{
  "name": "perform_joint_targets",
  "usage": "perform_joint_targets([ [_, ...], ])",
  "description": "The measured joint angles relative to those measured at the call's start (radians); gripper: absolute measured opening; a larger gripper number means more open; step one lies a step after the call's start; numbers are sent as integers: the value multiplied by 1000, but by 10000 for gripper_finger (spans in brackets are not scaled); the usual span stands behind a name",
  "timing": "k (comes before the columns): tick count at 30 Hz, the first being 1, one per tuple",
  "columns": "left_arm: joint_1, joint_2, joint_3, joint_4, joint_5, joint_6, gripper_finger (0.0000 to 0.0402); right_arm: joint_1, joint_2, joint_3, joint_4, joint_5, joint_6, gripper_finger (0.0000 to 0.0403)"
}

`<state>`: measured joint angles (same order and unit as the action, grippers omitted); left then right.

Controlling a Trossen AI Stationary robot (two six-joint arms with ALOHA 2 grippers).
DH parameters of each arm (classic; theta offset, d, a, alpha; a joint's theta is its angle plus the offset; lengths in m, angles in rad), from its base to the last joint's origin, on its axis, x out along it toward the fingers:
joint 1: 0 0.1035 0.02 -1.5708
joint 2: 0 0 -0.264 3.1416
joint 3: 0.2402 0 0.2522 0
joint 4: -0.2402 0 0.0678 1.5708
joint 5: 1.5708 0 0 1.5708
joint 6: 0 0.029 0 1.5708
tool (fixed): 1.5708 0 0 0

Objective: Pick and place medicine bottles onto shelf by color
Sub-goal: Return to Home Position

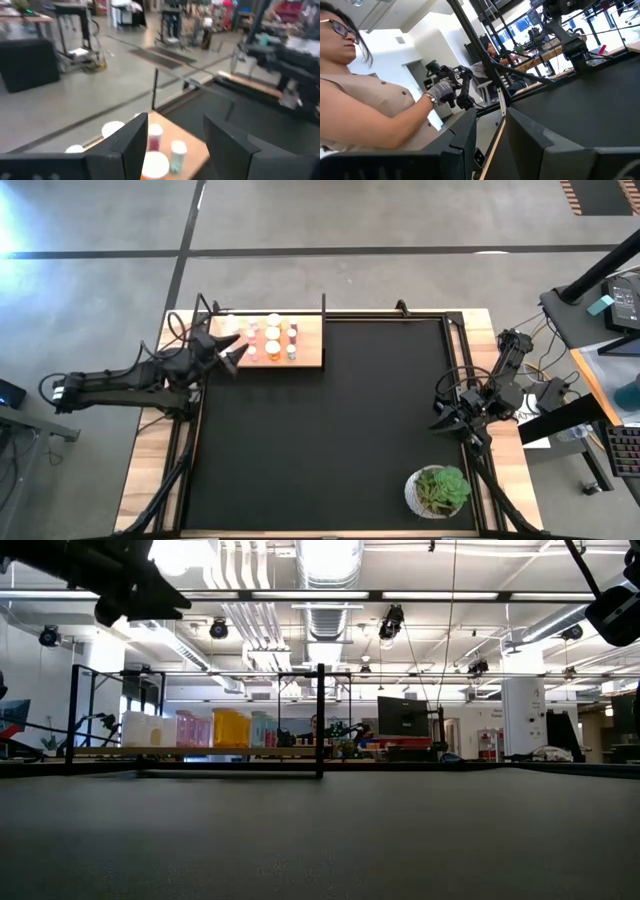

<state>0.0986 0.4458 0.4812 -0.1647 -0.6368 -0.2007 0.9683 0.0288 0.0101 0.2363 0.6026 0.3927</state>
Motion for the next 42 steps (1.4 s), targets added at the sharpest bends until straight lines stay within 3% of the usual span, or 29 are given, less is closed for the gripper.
perform_joint_targets([
  [8, 0, -108, -66, -62, 86, -6, 173, 0, 0, 0, 0, 0, 0, 98],
  [24, 0, -333, -374, 199, 223, -159, 173, 0, 0, 0, 0, 0, 0, 98],
  [30, 0, -363, -448, 289, 240, -160, 173, 0, 0, 0, 0, 0, 0, 98],
  [42, 0, -344, -458, 282, 240, -160, 173, 0, 0, 0, 0, 0, 0, 98],
])
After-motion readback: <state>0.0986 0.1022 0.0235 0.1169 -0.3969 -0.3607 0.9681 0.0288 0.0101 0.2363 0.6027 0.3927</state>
